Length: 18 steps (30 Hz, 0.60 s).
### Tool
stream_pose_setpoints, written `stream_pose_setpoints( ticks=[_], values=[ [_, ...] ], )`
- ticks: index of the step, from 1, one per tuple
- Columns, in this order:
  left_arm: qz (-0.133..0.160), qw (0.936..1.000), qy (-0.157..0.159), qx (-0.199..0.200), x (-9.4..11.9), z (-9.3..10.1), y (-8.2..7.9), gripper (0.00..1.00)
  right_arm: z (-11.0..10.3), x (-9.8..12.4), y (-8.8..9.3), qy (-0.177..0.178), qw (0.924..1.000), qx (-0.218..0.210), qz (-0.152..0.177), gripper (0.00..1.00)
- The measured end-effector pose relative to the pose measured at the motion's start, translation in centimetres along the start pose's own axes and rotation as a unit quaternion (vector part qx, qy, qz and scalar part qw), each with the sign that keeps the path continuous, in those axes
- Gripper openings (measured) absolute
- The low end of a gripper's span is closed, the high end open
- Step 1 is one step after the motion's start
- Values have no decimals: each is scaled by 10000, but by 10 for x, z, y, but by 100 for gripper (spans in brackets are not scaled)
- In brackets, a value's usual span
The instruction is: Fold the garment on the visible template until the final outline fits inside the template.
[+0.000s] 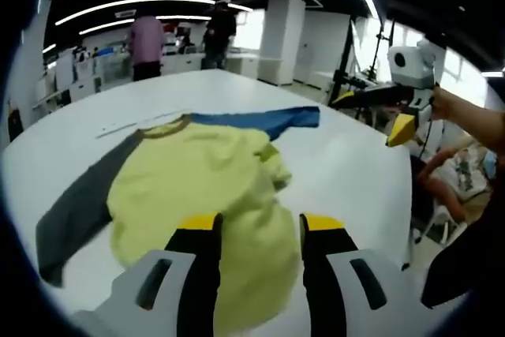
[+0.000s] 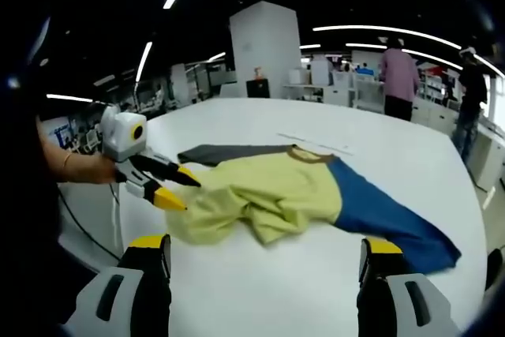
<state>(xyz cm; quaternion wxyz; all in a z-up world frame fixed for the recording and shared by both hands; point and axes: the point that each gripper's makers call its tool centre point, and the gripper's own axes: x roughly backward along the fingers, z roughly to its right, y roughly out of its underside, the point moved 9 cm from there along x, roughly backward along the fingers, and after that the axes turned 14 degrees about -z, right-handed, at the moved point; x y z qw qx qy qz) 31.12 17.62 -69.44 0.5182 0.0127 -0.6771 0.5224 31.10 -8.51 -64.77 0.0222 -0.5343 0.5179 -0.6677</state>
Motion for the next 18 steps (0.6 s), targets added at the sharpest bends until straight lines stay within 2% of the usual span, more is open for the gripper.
stream_pose_setpoints(
  ticks=[5, 10, 15, 18],
  values=[
    [-148, 9994, -118, -283, -10, 9, -3, 35, -4, -1, 2, -57, 10000, 26, 48, 99],
    [-502, 9954, -311, -749, -22, 18, 0, 36, -5, -1, 5, -58, 9999, -35, 74, 99],
    [-694, 9926, -400, -917, -32, 22, 3, 35, -7, 1, 9, -38, 9999, -97, 120, 99],
    [-1013, 9853, -582, -1249, -39, 20, 7, 33, -7, 1, 11, 0, 9998, -162, 136, 99]
  ],
)
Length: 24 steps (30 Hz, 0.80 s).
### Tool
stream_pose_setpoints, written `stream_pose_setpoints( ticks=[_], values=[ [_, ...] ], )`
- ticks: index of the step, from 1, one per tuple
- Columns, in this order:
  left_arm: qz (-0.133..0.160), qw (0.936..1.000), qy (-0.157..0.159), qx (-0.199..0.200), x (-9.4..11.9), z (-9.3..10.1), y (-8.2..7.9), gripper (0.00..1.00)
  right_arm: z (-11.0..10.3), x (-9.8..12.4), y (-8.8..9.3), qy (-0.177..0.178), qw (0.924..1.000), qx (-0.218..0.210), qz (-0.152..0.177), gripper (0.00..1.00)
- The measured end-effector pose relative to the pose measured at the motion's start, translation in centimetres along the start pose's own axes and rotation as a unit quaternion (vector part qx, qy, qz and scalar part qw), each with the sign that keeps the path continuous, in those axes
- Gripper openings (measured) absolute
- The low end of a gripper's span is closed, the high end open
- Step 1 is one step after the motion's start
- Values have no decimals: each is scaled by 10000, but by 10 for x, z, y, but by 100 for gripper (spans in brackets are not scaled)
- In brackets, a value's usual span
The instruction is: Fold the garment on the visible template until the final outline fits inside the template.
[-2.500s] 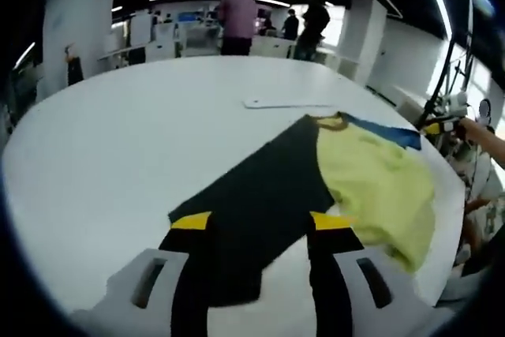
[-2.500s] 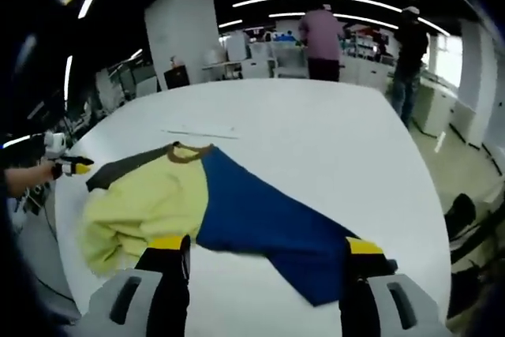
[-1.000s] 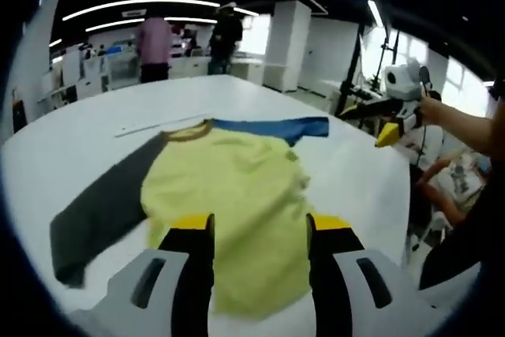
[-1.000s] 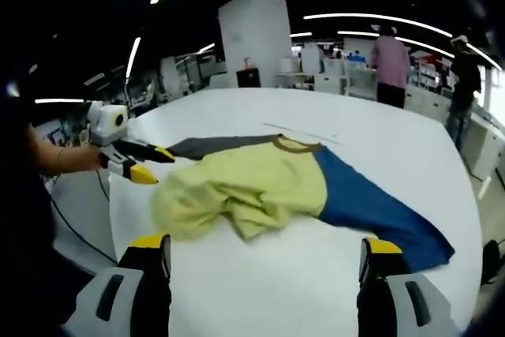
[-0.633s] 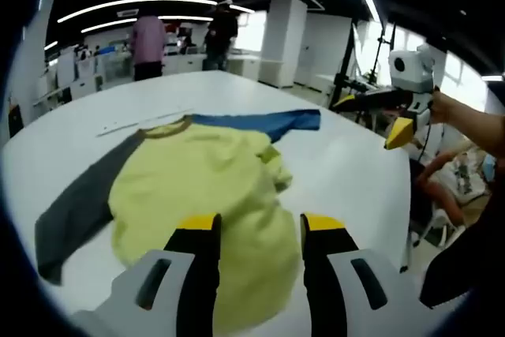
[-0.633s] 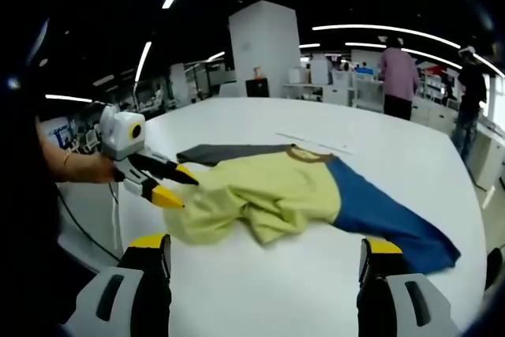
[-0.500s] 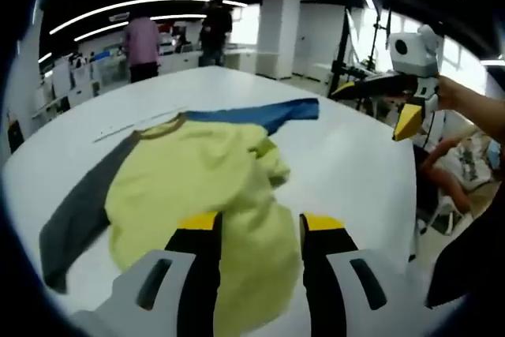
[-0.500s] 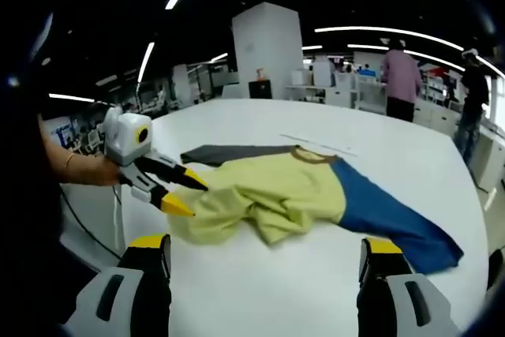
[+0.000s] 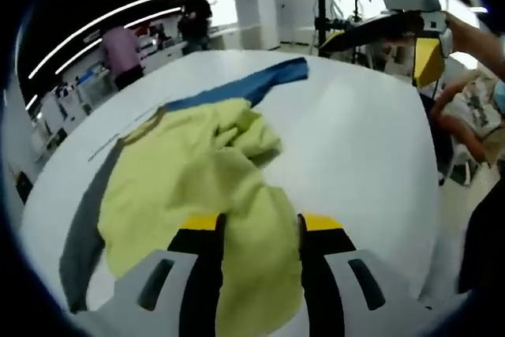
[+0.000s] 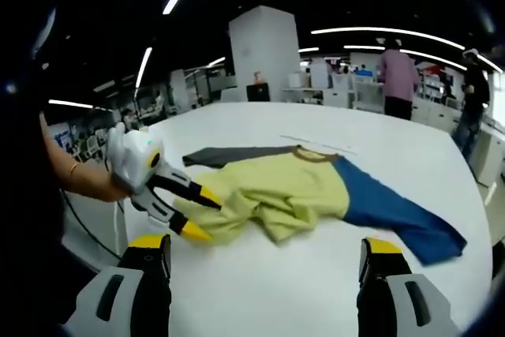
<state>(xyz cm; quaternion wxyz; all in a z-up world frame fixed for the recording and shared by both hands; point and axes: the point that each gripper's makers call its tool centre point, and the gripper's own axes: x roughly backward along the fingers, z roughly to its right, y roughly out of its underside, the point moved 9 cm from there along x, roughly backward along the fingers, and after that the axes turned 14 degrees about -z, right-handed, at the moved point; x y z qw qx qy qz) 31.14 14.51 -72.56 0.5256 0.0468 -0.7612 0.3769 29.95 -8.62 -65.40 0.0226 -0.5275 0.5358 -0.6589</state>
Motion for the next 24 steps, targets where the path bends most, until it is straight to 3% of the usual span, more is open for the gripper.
stream_pose_setpoints(
  ticks=[4, 10, 24],
  values=[
    [-50, 10000, 3, -32, -5, 1, 0, 27, -1, 1, 3, 27, 10000, -49, 11, 99],
    [-119, 9995, 222, 197, -5, -5, 2, 2, -2, 0, 7, 69, 9999, -81, -35, 99],
    [465, 9904, 1109, 674, 38, -44, -14, 1, -3, -1, 8, 73, 9999, -147, -27, 99]
  ],
)
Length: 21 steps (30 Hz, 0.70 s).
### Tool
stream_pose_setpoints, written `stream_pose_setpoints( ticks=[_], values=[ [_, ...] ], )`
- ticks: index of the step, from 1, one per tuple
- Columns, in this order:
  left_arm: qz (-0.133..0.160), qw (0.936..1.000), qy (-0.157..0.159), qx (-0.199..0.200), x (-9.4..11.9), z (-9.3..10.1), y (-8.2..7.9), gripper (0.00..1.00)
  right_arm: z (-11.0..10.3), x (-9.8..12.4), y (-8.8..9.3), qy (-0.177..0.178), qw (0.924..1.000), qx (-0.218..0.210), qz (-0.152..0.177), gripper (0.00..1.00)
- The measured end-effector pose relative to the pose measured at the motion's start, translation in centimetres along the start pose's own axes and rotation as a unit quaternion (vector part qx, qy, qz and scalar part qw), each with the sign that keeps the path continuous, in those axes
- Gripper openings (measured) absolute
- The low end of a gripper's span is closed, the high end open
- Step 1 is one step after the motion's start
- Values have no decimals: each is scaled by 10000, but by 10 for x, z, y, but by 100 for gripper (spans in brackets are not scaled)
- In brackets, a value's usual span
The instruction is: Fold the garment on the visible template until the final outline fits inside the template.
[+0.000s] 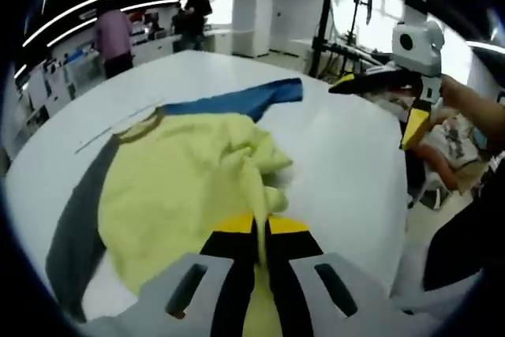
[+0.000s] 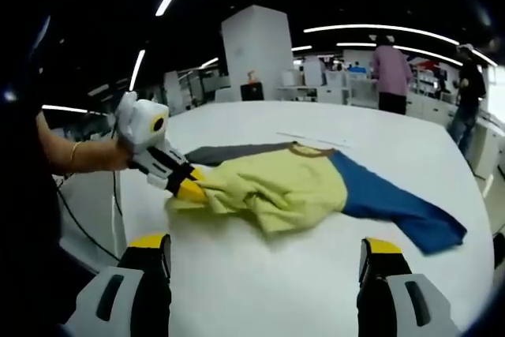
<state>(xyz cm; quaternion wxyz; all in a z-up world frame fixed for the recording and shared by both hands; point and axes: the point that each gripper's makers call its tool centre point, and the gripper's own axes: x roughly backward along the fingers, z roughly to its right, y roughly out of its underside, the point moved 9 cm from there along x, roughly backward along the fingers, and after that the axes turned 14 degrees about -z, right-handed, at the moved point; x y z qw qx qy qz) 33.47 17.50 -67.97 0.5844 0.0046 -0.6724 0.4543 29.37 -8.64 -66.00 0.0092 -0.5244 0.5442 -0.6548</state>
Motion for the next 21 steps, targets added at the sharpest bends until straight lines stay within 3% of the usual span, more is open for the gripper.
stream_pose_setpoints(
  ticks=[4, 9, 21],
  values=[
    [115, 9998, 125, 86, 9, -16, -11, 1, 1, -1, 1, -7, 10000, -53, -14, 97],
    [328, 9961, 391, 717, 11, -43, -23, 1, 1, -2, 2, 4, 9999, -134, -26, 95],
    [301, 9900, 224, 1361, -11, -80, -20, 1, 3, -5, 5, 56, 9990, -453, 26, 89]
  ],
)
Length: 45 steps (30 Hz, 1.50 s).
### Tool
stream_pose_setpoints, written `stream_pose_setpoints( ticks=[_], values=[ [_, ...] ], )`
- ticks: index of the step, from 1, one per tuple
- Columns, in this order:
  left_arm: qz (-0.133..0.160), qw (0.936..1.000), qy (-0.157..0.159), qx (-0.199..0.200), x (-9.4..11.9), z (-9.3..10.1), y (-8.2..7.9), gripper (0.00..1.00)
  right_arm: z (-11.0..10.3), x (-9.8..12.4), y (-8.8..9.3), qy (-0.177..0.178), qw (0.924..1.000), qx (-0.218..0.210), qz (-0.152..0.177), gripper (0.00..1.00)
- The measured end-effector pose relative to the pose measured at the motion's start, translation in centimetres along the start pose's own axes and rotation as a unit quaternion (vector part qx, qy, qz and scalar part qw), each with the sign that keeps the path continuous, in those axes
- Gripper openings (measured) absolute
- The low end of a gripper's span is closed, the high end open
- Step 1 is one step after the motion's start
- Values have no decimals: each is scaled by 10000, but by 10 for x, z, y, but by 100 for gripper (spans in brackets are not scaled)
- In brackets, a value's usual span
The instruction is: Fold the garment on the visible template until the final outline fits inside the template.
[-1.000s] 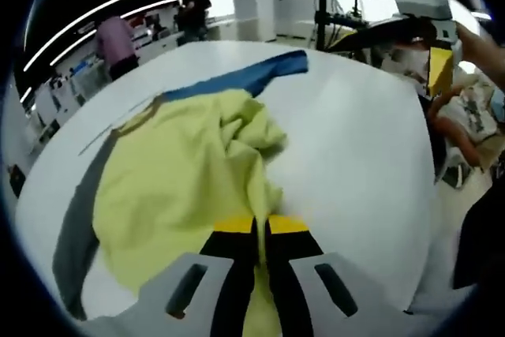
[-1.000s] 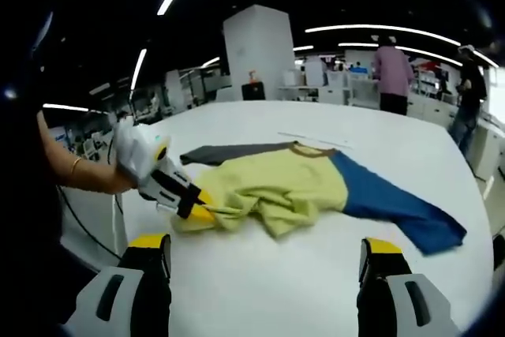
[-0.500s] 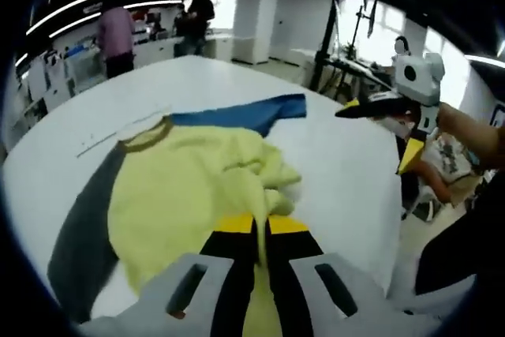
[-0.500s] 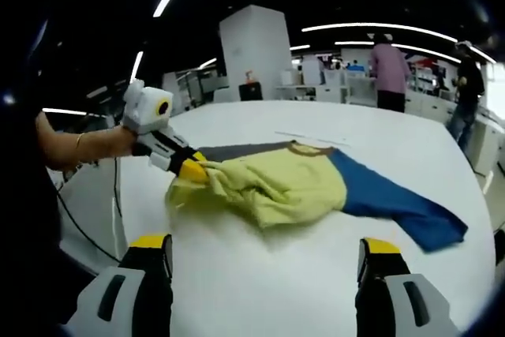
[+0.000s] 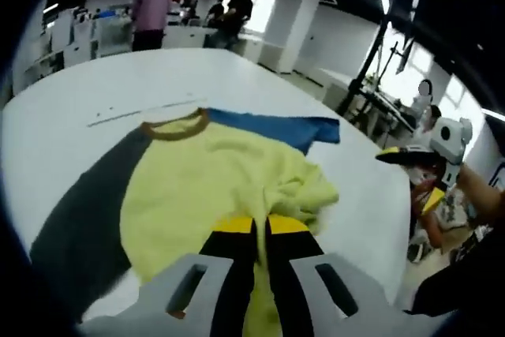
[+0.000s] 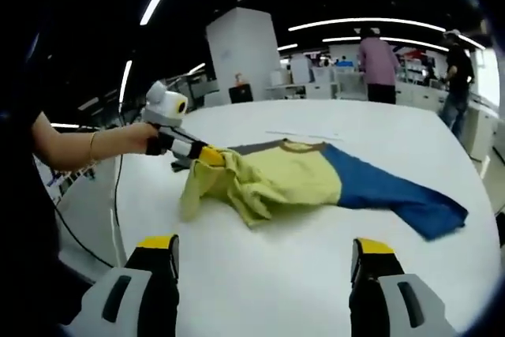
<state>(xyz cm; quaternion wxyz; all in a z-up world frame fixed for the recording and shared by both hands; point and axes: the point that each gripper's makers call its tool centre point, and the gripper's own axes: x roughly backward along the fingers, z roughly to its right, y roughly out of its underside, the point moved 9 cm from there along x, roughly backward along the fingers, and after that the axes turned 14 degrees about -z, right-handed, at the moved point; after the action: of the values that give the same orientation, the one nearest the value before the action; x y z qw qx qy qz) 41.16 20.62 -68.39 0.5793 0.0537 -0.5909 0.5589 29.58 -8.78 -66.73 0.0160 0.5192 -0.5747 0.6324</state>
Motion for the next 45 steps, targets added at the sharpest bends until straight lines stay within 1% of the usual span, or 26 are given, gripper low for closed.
stream_pose_setpoints(
  ticks=[1, 5, 9, 16, 20, 23, 24, 26, 29, 34, 39, 41, 44, 45],
  values=[
    [-11, 9999, -92, 39, -2, -3, 0, 1, 0, 0, 0, 2, 10000, -8, -3, 88],
    [-3, 9996, -259, 138, -10, -11, -1, 1, 0, -2, 0, 20, 10000, -75, -17, 86],
    [-51, 9987, -491, 113, -16, -17, 1, 1, 0, -4, 0, 26, 9999, -133, -30, 84],
    [-95, 9970, -762, 92, -21, -25, 5, 3, -2, -10, 0, -7, 9998, -159, -99, 82],
    [-51, 9961, -875, 67, -19, -27, 4, 8, -5, -13, -2, -63, 9998, -173, -88, 81],
    [60, 9957, -923, -98, -11, -24, 1, 16, -6, -14, -3, -104, 9998, -167, -69, 80],
    [131, 9954, -927, -188, -7, -22, -1, 19, -7, -15, -4, -116, 9998, -169, -63, 80],
    [148, 9956, -887, -246, -1, -18, 0, 23, -8, -17, -4, -145, 9997, -165, -68, 80],
    [167, 9960, -841, -234, 7, -16, 4, 27, -12, -21, -4, -206, 9996, -146, -93, 79],
    [242, 9964, -804, -93, 22, -10, 18, 38, -19, -27, -5, -299, 9994, -140, -110, 78],
    [281, 9969, -724, 128, 32, -3, 33, 41, -25, -35, -6, -373, 9991, -154, -161, 76],
    [328, 9964, -751, 222, 37, 2, 40, 43, -27, -37, -7, -378, 9990, -151, -178, 75],
    [398, 9945, -851, 466, 41, 9, 54, 43, -30, -41, -7, -375, 9990, -176, -192, 73],
    [465, 9919, -999, 638, 43, 12, 60, 42, -31, -43, -7, -375, 9989, -195, -205, 72]
  ],
)
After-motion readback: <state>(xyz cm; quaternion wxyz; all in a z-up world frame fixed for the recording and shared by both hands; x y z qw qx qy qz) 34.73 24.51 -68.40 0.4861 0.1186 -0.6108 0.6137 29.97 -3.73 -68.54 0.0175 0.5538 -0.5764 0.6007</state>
